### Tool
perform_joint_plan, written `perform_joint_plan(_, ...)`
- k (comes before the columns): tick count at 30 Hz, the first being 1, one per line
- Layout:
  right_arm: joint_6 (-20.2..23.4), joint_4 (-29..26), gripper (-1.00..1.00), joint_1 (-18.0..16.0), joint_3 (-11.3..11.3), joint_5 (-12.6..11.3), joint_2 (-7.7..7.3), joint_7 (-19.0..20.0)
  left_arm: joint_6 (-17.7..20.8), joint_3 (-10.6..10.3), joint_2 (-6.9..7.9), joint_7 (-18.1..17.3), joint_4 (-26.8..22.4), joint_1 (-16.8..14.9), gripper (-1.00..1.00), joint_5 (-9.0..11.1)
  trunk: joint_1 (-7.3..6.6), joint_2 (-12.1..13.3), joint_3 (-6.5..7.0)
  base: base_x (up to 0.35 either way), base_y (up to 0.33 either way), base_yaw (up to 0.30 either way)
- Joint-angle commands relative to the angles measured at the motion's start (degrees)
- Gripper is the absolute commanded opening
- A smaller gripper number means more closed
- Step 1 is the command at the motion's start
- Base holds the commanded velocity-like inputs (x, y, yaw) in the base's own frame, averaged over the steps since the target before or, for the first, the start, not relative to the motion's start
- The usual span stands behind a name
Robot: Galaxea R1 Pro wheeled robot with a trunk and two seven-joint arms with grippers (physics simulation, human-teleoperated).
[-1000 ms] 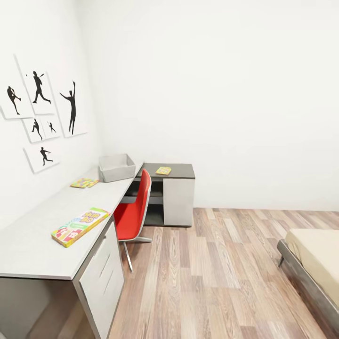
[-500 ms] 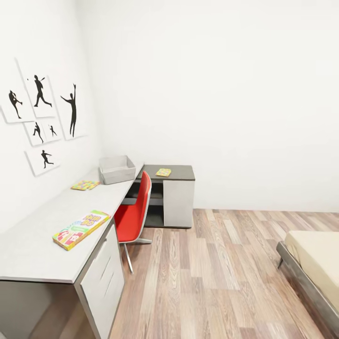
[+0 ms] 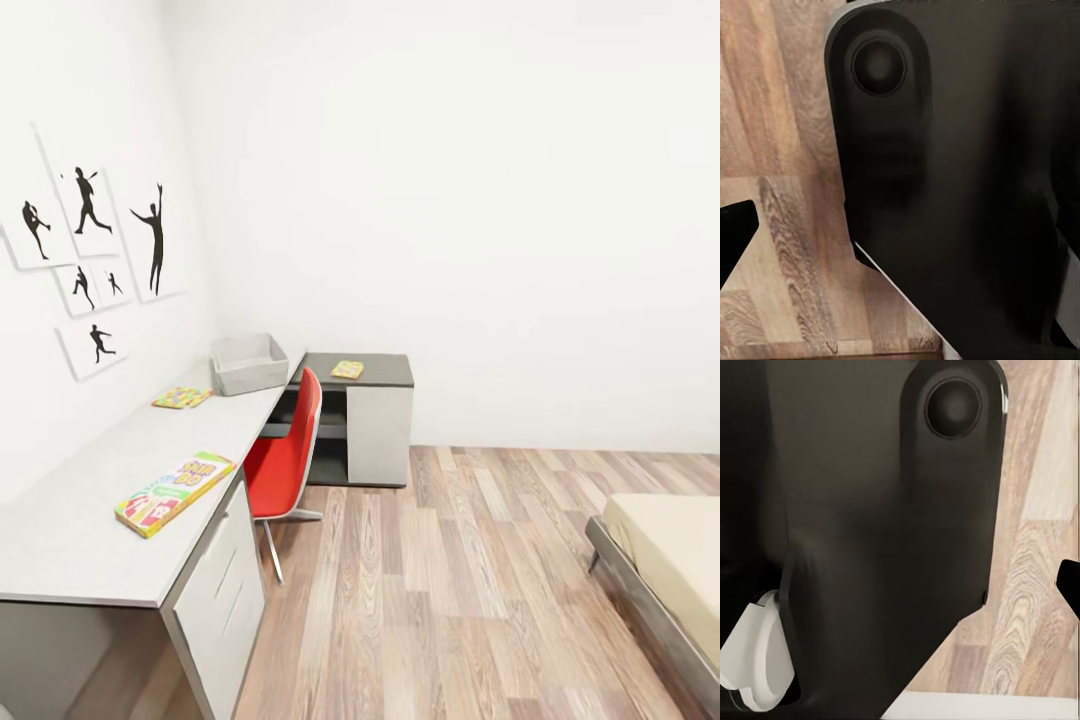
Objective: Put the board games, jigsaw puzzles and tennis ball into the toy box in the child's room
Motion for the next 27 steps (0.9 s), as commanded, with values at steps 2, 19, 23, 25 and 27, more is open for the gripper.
perform_joint_plan(2,0.0,0.0,1.0,0.0,0.0,-0.1,-0.07,-0.1,-0.1,-0.3,0.02,0.0,-0.3,0.0,1.0,-0.2,-0.44,0.8,0.33,0.0,0.0,0.0)
perform_joint_plan(19,-2.9,0.0,1.0,0.0,-0.4,-0.4,0.29,-0.1,0.4,-0.3,0.3,0.0,-5.9,0.0,1.0,-0.8,-4.18,7.6,3.38,0.0,0.0,0.0)
perform_joint_plan(23,-4.8,0.0,1.0,0.0,-0.4,-0.5,0.67,-0.1,0.7,-0.3,0.36,0.0,-7.5,-0.1,1.0,-1.4,-5.05,9.2,4.08,0.0,0.0,0.0)
perform_joint_plan(25,-5.2,0.0,1.0,0.0,-0.4,-0.5,0.74,-0.1,0.8,-0.3,0.37,0.0,-7.8,-0.1,1.0,-1.9,-5.49,10.0,4.41,0.0,0.0,0.0)
perform_joint_plan(27,-5.6,0.0,1.0,0.0,-0.5,-0.5,0.85,-0.1,0.9,-0.2,0.37,0.0,-8.3,-0.1,1.0,-4.1,-5.93,10.8,4.74,0.0,0.0,0.0)
